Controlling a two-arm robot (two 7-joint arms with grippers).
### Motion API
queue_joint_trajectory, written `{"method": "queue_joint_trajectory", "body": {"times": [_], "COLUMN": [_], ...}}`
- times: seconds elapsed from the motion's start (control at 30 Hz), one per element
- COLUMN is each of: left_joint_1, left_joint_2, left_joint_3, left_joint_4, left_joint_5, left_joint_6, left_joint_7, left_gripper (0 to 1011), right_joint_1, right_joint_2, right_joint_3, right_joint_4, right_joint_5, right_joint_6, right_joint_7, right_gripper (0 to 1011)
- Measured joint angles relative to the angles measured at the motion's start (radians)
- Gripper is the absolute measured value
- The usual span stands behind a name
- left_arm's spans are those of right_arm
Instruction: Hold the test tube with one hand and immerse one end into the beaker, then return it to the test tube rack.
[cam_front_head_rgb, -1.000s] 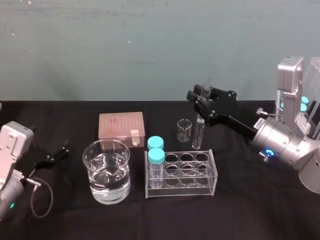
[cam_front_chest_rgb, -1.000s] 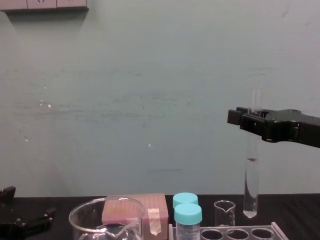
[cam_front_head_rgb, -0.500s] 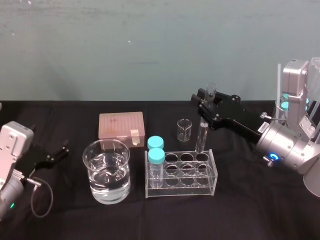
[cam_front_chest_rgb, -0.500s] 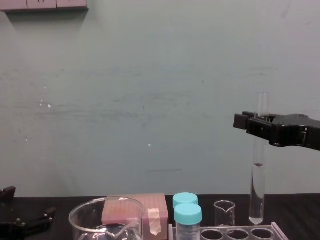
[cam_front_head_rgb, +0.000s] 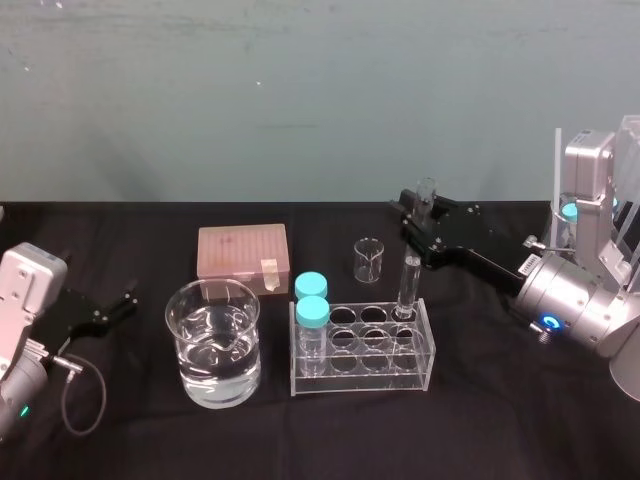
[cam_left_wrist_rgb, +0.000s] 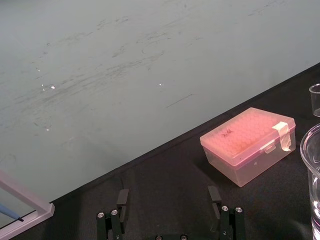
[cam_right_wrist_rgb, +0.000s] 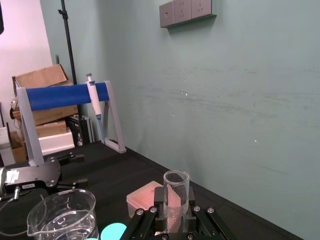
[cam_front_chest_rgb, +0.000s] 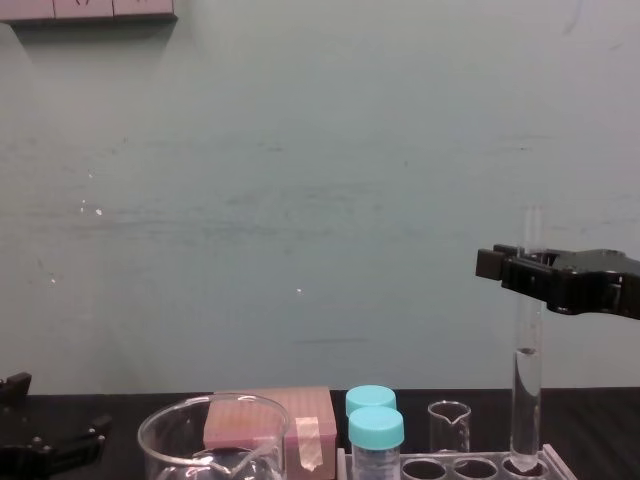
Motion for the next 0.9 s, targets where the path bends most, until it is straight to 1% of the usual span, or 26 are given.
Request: {"method": "queue_joint_trajectory", "body": {"times": [0.2,0.5,0.9], "left_joint_1": [0.000,0.000,0.000], "left_joint_2": [0.000,0.000,0.000], "left_joint_3": [0.000,0.000,0.000], "left_joint_4": [0.000,0.000,0.000], "left_joint_5": [0.000,0.000,0.000], "left_joint_6": [0.000,0.000,0.000], "left_joint_7": [0.000,0.000,0.000], "left_gripper": [1000,1000,1000], "right_joint_1": [0.001,0.013,0.021], "right_joint_2": [-0.001,-0.013,-0.024], "right_joint_3": [-0.003,-0.021,-0.028], "right_joint_4": [0.012,0.058,0.089], "right_joint_5": [-0.001,-0.023,-0.039], "right_joint_6": [0.001,0.005,0.010], "right_joint_7": [-0.002,-0.004,-0.004], "right_gripper": [241,241,241]}}
